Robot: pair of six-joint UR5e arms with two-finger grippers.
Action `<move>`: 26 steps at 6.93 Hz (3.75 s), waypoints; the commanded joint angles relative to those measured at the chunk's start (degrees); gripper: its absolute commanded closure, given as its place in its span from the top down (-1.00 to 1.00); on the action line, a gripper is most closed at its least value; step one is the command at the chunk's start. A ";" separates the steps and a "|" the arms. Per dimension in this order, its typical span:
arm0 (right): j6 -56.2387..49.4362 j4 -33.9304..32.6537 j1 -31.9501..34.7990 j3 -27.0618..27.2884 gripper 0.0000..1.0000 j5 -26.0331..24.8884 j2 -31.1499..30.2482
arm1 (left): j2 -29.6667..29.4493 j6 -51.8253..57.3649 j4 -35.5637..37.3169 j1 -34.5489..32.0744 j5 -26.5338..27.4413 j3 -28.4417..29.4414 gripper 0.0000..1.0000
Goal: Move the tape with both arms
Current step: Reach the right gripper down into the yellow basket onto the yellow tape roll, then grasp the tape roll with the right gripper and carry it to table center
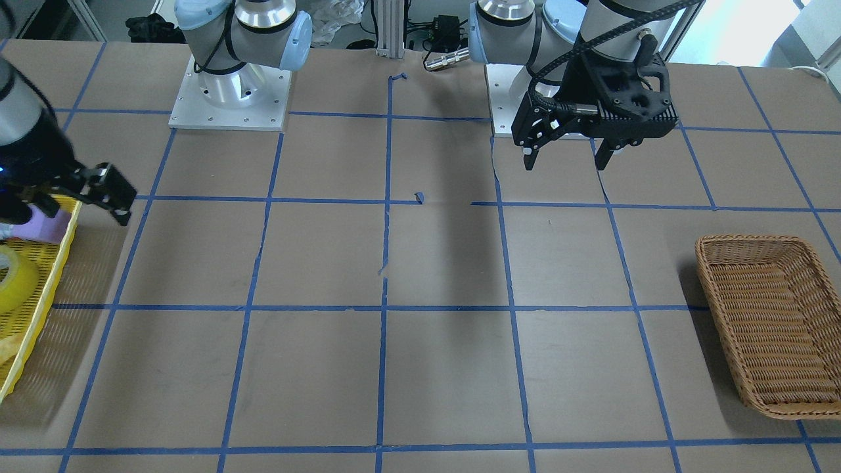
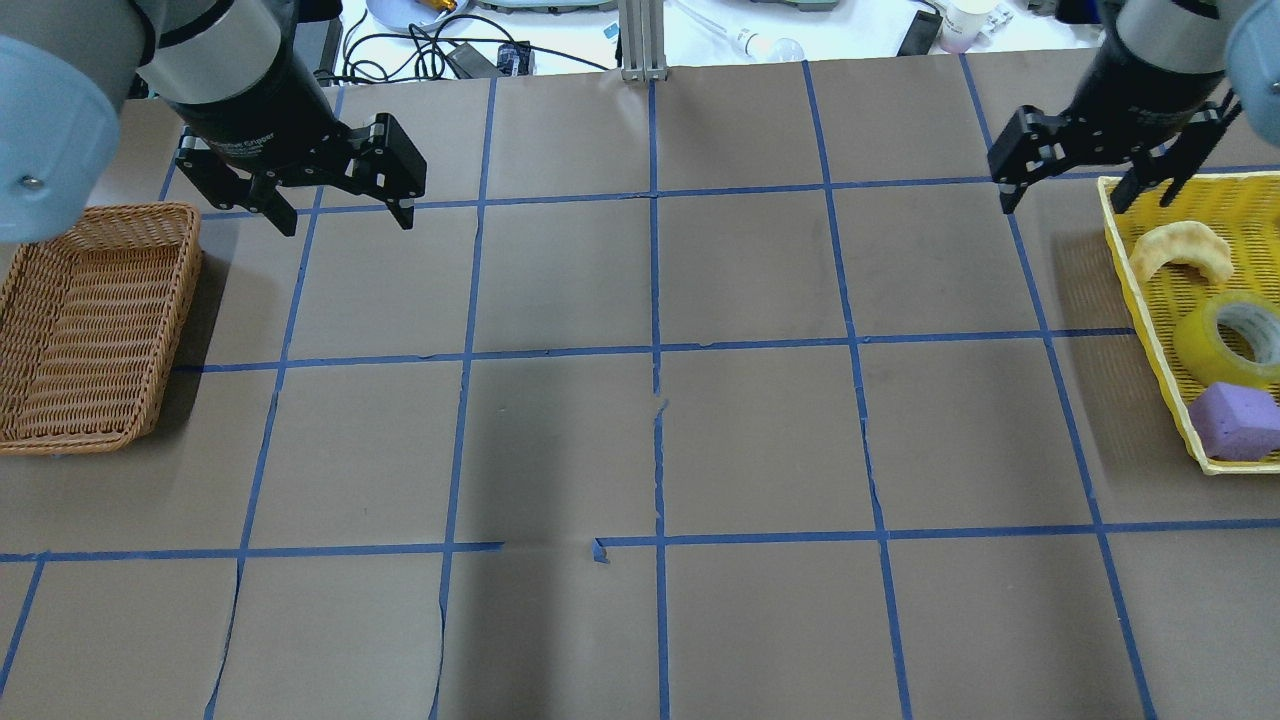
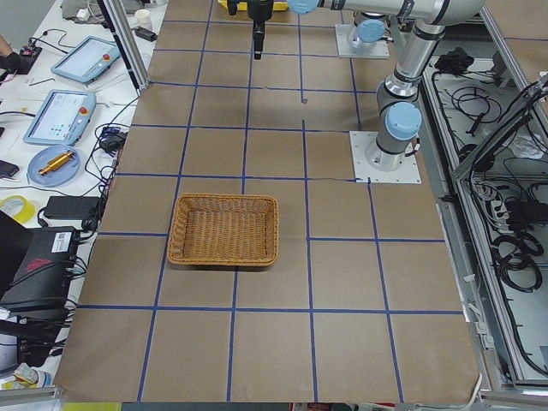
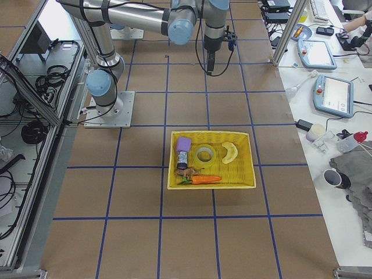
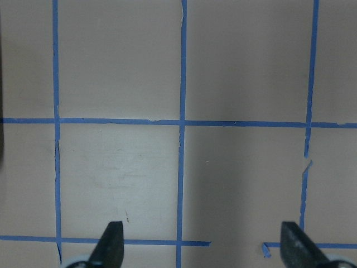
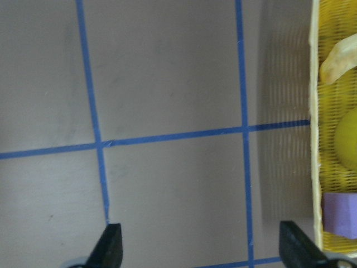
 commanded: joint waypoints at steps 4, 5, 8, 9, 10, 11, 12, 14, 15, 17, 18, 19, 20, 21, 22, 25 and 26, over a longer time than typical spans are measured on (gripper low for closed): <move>-3.87 -16.57 -20.15 0.19 1.00 -3.89 19.54 | -0.01 0.09 0.11 1.14 -0.27 0.00 1.00; -3.17 -18.15 -20.42 0.19 1.00 -4.15 22.28 | -0.01 0.09 0.11 1.14 -0.18 0.00 1.00; 4.65 -18.86 -20.51 3.07 1.00 -6.35 23.71 | -0.01 0.09 0.11 1.14 -0.27 0.00 1.00; 4.75 -18.95 -20.51 3.61 1.00 -6.35 23.71 | -0.01 0.09 0.11 1.14 -0.18 0.00 1.00; 4.84 -18.95 -20.51 3.53 0.26 -6.17 23.71 | -0.01 0.09 0.11 1.14 -0.27 0.00 1.00; 4.67 -18.95 -20.51 3.44 -0.51 -6.00 23.71 | -0.01 0.09 0.11 1.14 -0.27 0.00 1.00; 3.79 -18.95 -20.51 3.35 -0.92 -6.26 23.54 | -0.01 0.09 0.11 1.14 -0.27 0.00 1.00; 4.57 -19.04 -20.42 2.74 -1.00 -6.26 23.01 | -0.09 0.09 0.11 1.23 -0.27 0.00 1.00; 5.01 -18.87 -20.16 1.78 -1.00 -5.74 22.31 | -0.09 0.09 0.11 1.23 -0.27 0.00 1.00; 3.18 -15.90 -18.85 -1.11 -1.00 -6.08 17.24 | -0.09 0.09 0.11 1.14 -0.18 0.00 1.00; 2.56 -10.92 -15.45 -1.91 -1.00 -6.08 13.99 | -0.09 0.00 0.11 1.14 -0.18 0.00 1.00; 2.64 -7.21 -10.28 -2.01 -1.00 -6.17 11.69 | -0.09 0.09 0.11 1.14 -0.18 0.00 1.00; 3.60 -6.22 -3.62 -2.01 -1.00 -6.17 11.32 | -0.18 0.09 0.11 1.14 -0.10 -0.09 1.00; 4.74 -6.47 4.28 -2.01 -1.00 -6.09 11.32 | -0.18 0.18 0.11 1.14 -0.09 -0.09 1.00; 13.54 -6.39 12.37 -2.01 -1.00 -5.30 11.67 | -0.18 1.05 0.54 1.23 -0.09 -0.70 1.00; 39.83 -9.26 29.54 -2.01 -1.00 6.53 16.65 | -1.75 11.61 2.47 4.02 -0.01 -0.71 1.00; 46.87 -14.94 33.24 -2.01 -1.00 6.83 20.16 | -2.72 13.61 3.96 5.52 0.08 -1.84 1.00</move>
